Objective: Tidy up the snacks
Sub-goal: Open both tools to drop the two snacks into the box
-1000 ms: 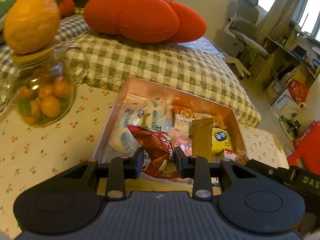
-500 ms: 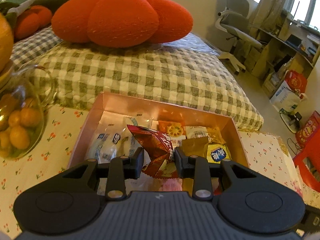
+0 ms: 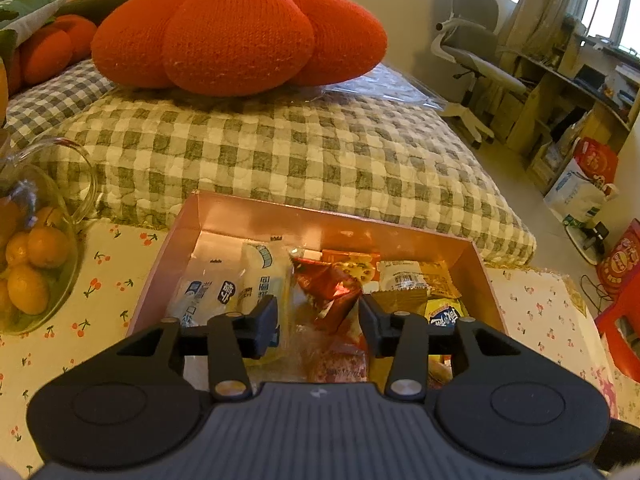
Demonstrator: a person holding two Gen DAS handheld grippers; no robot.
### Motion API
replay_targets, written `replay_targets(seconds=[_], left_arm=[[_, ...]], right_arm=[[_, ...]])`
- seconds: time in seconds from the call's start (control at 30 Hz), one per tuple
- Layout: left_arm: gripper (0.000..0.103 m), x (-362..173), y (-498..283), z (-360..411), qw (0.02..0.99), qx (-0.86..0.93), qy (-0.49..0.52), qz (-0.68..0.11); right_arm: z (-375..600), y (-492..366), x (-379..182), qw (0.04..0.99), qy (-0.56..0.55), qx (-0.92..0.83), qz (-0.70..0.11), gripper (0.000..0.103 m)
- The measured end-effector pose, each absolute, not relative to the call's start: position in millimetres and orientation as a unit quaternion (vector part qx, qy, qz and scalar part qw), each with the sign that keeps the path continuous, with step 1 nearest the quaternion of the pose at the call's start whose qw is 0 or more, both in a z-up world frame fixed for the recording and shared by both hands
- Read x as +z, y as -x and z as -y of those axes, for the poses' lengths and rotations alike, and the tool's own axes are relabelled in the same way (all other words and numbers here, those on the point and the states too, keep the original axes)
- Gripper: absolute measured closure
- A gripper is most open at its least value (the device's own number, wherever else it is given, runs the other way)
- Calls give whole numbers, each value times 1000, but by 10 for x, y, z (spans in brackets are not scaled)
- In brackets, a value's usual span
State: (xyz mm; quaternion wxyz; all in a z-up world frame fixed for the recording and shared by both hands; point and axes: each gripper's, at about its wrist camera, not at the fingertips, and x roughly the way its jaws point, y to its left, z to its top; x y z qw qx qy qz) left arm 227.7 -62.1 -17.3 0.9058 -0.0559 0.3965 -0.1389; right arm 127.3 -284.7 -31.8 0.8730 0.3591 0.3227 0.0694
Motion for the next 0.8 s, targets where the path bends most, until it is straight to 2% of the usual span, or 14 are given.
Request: replay_targets(seconds=[0.17,0.4,0.63,0.8], left_arm=[[55,-152,-2211,584,905,-139,54,-399],[38,-72,-2023,464,906,-131,52,-399],[28,-4,-1733,316,905,-127,47,-403],[18,17,-1539,241,907,-116,40,-402]], right_arm=[[2833,-1253,-285,876,-351,68,-324,37],[2880,-1168,-203,879,-346,61,-322,34],[2948,-1057,-127,882,-340,50,-323,20],[2964,-942,-70,887,-323,47,-328,16]])
